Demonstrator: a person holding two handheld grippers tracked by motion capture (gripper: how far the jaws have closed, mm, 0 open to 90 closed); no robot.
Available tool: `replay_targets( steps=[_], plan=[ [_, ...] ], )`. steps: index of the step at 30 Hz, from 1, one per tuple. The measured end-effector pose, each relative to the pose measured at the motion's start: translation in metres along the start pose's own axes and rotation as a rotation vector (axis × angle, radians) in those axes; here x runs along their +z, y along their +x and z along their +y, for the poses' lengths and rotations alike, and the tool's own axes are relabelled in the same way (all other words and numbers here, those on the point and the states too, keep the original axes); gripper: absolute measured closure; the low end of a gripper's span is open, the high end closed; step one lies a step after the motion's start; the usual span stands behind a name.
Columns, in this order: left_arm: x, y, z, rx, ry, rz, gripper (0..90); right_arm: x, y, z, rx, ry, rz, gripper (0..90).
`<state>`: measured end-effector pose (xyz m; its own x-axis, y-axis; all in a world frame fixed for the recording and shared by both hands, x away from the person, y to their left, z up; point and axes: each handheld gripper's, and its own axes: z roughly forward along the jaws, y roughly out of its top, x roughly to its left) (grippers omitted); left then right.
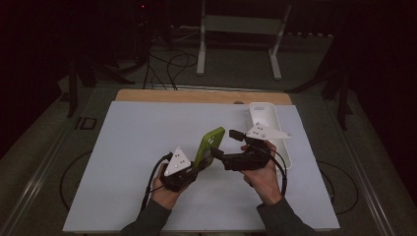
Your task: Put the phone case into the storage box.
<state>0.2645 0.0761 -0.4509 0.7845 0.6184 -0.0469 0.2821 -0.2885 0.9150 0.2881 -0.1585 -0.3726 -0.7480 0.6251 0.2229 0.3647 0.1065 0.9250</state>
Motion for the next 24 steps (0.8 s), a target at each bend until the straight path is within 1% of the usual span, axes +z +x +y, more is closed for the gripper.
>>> replay_targets(
  steps=[4, 9, 13, 19, 24],
  plan=[
    [0.0001, -0.0010, -0.0010, 0.003, -0.003, 0.022, 86.5, 0.0016, 0.0003, 0.0010, 0.015, -0.012, -0.001, 8.0],
    [0.0022, -0.0020, -0.0020, 0.008, 0.010, 0.019, 86.5, 0.0039, 0.0001, 0.0013, 0.032, -0.028, -0.005, 8.0],
    [0.0041, -0.0040, -0.0023, 0.009, 0.007, 0.022, 86.5, 0.0045, 0.0005, 0.0019, 0.045, -0.052, -0.015, 8.0],
    [0.0072, -0.0070, -0.0020, 0.013, 0.009, 0.027, 86.5, 0.0055, 0.0009, 0.0029, 0.054, -0.066, -0.021, 8.0],
    [0.0090, -0.0085, -0.0012, 0.006, 0.003, 0.029, 86.5, 0.0065, 0.0006, 0.0029, 0.068, -0.078, -0.028, 8.0]
  ],
)
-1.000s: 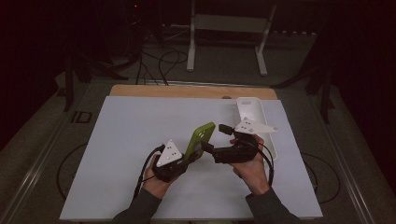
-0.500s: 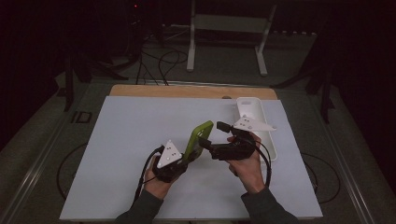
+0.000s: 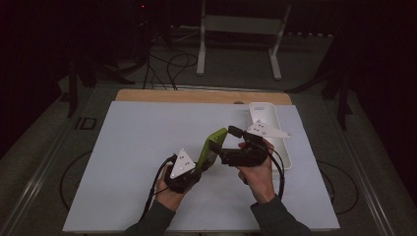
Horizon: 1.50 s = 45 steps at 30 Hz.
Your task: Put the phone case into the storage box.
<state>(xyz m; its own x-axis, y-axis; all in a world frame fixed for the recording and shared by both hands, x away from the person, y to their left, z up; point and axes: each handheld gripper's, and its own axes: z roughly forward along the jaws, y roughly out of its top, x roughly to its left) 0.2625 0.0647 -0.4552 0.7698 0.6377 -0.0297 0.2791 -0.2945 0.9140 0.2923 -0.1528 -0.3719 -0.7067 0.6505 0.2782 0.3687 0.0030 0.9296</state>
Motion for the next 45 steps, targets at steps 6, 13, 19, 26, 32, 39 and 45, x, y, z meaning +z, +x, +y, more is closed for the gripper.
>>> replay_targets(
  steps=[6, 13, 19, 26, 32, 39, 45],
  plan=[
    [0.001, -0.002, 0.000, -0.001, -0.009, 0.007, 86.5, 0.001, 0.001, -0.001, 0.015, -0.013, -0.011, 8.0],
    [0.002, -0.004, 0.001, -0.002, -0.018, 0.011, 86.4, 0.005, 0.004, -0.003, 0.012, -0.013, -0.022, 8.1],
    [0.002, -0.007, 0.003, -0.006, -0.027, 0.015, 86.4, 0.007, 0.002, -0.004, 0.020, -0.014, -0.024, 8.2],
    [0.006, -0.012, 0.004, -0.006, -0.026, 0.016, 86.4, 0.011, 0.004, -0.005, 0.020, -0.002, -0.035, 9.2],
    [0.009, -0.014, 0.004, -0.024, -0.027, 0.012, 86.3, 0.011, 0.004, -0.004, 0.018, 0.010, -0.055, 14.5],
    [0.012, -0.015, 0.003, -0.025, -0.014, -0.005, 85.6, 0.012, 0.003, -0.005, 0.021, 0.037, -0.083, 15.2],
    [0.011, -0.012, 0.006, -0.033, -0.018, -0.014, 81.4, 0.013, 0.006, -0.005, 0.000, 0.042, -0.091, 15.4]
  ],
)
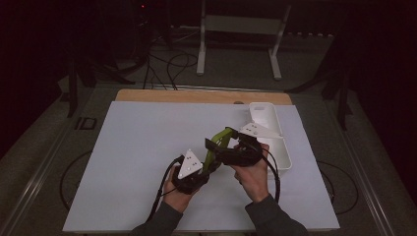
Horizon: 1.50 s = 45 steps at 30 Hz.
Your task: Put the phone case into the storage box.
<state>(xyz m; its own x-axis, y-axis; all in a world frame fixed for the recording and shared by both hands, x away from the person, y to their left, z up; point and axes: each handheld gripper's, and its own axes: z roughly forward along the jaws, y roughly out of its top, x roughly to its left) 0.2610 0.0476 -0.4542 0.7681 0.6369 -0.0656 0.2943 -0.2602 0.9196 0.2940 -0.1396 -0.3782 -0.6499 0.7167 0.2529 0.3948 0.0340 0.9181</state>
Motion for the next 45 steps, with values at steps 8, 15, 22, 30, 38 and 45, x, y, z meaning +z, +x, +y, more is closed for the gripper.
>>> replay_targets(
  steps=[8, 15, 22, 30, 38, 45],
  plan=[
    [-0.003, 0.005, 0.001, 0.006, 0.026, -0.009, 63.2, 0.000, 0.002, 0.002, -0.009, 0.000, -0.006, 15.6],
    [-0.007, 0.009, 0.002, -0.001, 0.042, 0.007, 46.5, 0.000, 0.003, 0.002, -0.021, -0.004, -0.022, 15.5],
    [-0.011, 0.013, 0.004, -0.017, 0.055, 0.034, 24.2, -0.001, 0.004, 0.003, -0.032, -0.002, -0.035, 15.5],
    [-0.014, 0.014, 0.004, 0.006, 0.098, 0.084, 8.5, -0.001, 0.005, 0.006, -0.042, 0.003, -0.043, 15.5],
    [-0.021, 0.020, 0.004, 0.008, 0.102, 0.096, 1.8, 0.000, 0.006, 0.010, -0.050, 0.006, -0.051, 15.6],
    [-0.029, 0.024, 0.004, 0.002, 0.078, 0.122, 0.8, 0.002, 0.007, 0.011, -0.057, 0.009, -0.056, 15.5]
  ],
)
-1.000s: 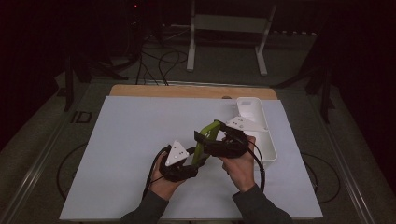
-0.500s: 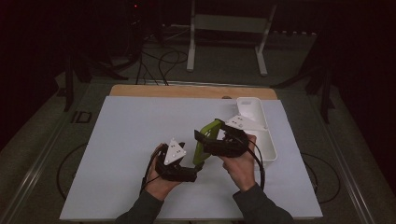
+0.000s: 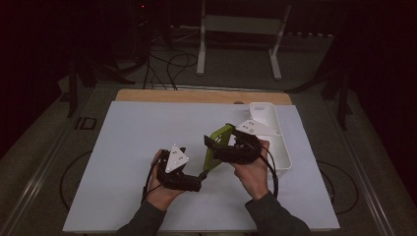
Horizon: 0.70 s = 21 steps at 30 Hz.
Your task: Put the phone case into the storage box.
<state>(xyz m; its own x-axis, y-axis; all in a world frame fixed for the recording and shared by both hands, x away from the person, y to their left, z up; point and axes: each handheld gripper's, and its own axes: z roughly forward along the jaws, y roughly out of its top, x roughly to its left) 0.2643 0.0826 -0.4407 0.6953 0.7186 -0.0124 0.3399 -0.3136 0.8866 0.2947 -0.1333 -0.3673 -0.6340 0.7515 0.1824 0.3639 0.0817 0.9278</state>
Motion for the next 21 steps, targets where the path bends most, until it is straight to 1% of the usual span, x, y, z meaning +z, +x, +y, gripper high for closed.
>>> replay_targets(
  steps=[4, 13, 15, 20, 21],
  plan=[
    [-0.003, 0.004, 0.000, -0.008, 0.002, 0.001, 0.5, 0.001, 0.000, 0.001, -0.008, 0.004, -0.002, 15.6],
    [-0.010, 0.011, -0.002, -0.013, -0.001, 0.020, 0.4, 0.003, 0.002, 0.003, -0.025, 0.010, -0.011, 15.6],
    [-0.011, 0.013, -0.002, -0.014, 0.000, 0.017, 0.5, 0.004, 0.002, 0.003, -0.036, 0.014, -0.016, 15.6],
    [-0.016, 0.016, -0.003, -0.015, -0.005, 0.011, 0.5, 0.005, 0.002, 0.004, -0.037, 0.017, -0.021, 15.6],
    [-0.017, 0.017, -0.003, -0.016, -0.004, 0.015, 0.5, 0.005, 0.002, 0.004, -0.038, 0.018, -0.023, 15.6]
  ],
)
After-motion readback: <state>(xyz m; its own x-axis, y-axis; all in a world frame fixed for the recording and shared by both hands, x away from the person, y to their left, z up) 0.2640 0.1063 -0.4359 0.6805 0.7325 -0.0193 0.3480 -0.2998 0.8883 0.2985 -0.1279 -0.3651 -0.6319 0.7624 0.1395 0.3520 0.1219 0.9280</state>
